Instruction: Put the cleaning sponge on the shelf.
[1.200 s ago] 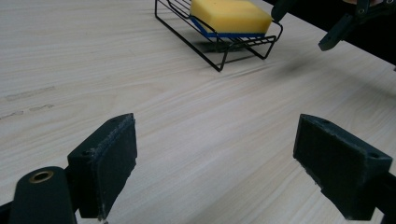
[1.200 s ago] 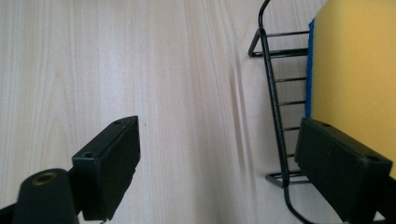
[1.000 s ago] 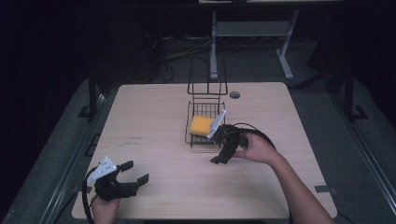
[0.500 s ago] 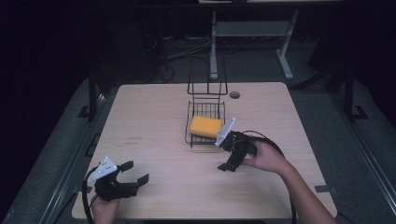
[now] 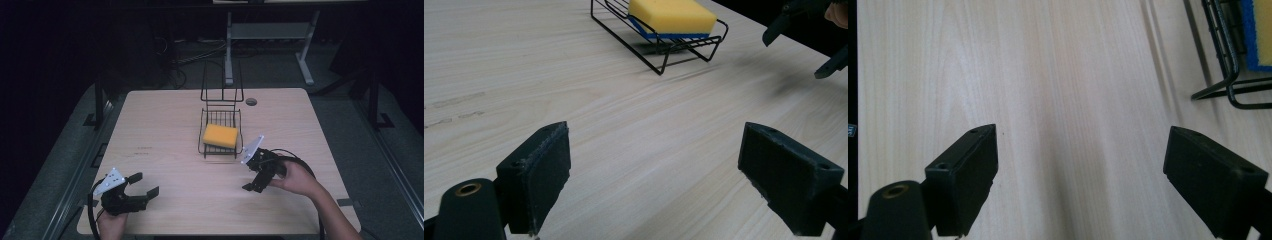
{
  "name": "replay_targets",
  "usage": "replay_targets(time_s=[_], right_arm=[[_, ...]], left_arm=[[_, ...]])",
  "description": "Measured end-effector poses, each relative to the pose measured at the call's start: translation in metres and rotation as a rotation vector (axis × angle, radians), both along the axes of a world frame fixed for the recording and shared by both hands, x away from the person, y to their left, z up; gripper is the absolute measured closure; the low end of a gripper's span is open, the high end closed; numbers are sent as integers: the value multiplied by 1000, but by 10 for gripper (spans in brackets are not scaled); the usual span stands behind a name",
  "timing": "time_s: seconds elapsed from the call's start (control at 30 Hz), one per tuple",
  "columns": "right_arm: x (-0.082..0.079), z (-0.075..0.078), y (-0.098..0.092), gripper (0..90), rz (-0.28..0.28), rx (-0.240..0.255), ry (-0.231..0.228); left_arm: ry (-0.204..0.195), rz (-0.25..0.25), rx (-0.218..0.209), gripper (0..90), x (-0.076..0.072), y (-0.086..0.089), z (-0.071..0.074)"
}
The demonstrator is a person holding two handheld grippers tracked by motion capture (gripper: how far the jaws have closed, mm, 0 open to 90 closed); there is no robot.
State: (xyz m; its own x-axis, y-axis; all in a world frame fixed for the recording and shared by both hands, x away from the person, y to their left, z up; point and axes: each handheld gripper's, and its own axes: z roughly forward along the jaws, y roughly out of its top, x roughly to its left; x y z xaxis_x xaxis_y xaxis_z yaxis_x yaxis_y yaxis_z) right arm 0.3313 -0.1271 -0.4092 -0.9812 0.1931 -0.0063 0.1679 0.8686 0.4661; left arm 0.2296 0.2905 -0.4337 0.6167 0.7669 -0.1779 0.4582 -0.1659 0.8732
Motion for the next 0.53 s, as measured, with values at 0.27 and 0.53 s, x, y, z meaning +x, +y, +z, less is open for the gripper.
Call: replay_targets(time_s=[0.27,0.53], right_arm=[[-10,-3,-12,141,-23,5,4],[-29,-7,-29,141,-57,-4,-31]], left_arm=[[0,1,-2,128,0,0,0],[-2,-8,8,128,1,-2,0]])
